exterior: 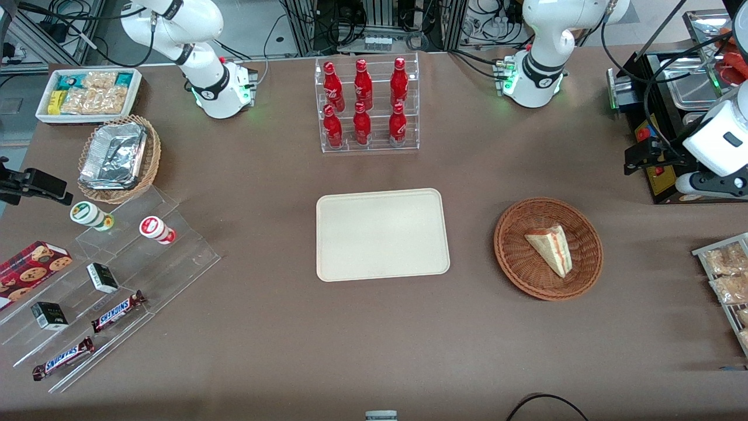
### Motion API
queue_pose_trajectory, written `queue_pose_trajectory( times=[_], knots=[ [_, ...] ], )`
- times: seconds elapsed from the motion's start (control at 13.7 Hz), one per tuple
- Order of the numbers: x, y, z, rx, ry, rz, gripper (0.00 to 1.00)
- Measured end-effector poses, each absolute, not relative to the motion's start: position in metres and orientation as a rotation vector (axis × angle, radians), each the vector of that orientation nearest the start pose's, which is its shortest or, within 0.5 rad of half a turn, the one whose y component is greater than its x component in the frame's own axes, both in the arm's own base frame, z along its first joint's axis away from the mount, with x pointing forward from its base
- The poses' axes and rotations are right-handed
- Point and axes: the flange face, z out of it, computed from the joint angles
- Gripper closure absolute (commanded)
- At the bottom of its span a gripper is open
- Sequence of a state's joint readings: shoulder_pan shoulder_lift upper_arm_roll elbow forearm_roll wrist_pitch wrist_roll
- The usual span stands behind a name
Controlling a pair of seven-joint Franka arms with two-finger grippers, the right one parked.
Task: Place sandwich from basket to tray
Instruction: 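Move the left gripper from rest toward the wicker basket, then lower the open left gripper over the wrapped sandwich in the basket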
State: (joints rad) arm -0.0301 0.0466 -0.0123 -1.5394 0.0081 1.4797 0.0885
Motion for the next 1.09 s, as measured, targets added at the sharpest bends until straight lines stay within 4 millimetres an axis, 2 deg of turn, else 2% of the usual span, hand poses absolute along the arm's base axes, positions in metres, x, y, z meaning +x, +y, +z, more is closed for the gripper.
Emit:
queue_pose_trajectory(
  times=[0.29,0.51,0.8,1.09],
  knots=[
    [0.559,-0.023,0.604,-3.125,0.205,0.173,0.00],
    [0.568,-0.023,0.586,-3.124,0.206,0.206,0.00],
    [0.587,-0.024,0.528,-3.125,0.208,0.197,0.00],
    [0.590,-0.025,0.464,-3.127,0.210,0.143,0.00]
  ],
)
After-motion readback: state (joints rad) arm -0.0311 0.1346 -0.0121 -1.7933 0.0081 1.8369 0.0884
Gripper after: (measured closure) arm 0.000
